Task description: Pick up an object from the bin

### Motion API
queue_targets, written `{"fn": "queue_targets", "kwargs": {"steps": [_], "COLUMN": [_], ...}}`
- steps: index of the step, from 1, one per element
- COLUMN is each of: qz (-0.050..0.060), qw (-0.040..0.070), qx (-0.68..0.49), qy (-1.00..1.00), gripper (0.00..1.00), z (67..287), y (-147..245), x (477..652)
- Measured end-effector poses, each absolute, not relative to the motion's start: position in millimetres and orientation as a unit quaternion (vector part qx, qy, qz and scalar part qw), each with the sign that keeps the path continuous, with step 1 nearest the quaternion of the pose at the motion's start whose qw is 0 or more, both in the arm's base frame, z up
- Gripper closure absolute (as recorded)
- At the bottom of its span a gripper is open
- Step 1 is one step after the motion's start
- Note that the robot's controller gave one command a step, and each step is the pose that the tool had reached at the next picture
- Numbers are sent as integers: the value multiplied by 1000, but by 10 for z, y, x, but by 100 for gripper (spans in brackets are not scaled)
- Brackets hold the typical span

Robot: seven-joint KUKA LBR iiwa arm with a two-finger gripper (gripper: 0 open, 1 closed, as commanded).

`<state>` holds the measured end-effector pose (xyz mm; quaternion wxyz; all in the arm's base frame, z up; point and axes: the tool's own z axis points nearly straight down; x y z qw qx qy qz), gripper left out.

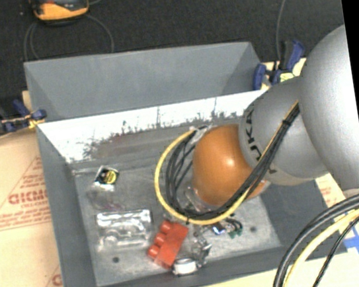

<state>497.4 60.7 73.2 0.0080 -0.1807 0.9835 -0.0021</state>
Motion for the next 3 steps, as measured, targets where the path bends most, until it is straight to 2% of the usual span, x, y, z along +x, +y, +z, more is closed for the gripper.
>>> {"fn": "queue_targets", "kwargs": {"steps": [1, 2, 3], "qz": [-1, -1, -1], "qw": [9, 10, 6], "qx": [-157, -157, -172], "qy": [988, 988, 985], "gripper": [0, 100, 100], "z": [746, 756, 2304], "y": [1099, 1090, 1123], "x": [4885, 4892, 5036]}}
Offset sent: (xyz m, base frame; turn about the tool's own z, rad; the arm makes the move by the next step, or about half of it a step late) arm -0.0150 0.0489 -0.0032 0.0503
